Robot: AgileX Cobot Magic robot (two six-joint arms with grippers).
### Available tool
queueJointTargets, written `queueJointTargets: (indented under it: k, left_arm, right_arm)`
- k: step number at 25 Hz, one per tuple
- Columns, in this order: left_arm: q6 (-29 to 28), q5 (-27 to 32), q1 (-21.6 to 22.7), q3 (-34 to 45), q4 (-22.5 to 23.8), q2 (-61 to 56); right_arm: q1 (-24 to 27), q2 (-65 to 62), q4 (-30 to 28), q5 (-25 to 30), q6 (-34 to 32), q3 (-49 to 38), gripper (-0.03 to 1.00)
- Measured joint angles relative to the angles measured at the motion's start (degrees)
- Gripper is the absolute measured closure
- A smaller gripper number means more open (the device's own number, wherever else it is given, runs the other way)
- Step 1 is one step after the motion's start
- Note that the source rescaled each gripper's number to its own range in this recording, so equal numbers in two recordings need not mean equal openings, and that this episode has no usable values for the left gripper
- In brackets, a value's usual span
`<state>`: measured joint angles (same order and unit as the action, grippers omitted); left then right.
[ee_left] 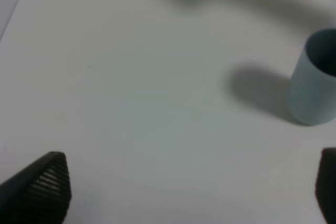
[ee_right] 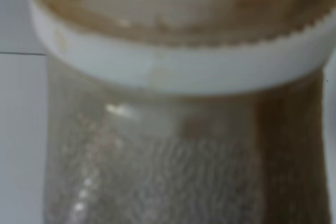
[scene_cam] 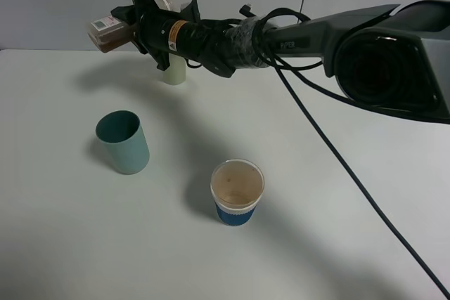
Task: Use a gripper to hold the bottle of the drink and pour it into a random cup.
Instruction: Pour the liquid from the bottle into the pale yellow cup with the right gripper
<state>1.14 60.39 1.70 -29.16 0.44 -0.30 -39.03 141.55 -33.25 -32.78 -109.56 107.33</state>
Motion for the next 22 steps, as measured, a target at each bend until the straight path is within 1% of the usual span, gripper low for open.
queueJointTargets:
  k: [17, 22]
  left_arm:
    - [0.0, 0.0, 0.0, 0.0, 0.0, 0.0]
    - [0.0, 0.0, 0.0, 0.0, 0.0, 0.0]
  right_arm:
    - [-0.8, 2.1, -0.1, 0.0, -0.2, 3.4, 0.95]
    - [-0.9, 2.5, -0.1, -1.1, -3.3, 4.8, 0.95]
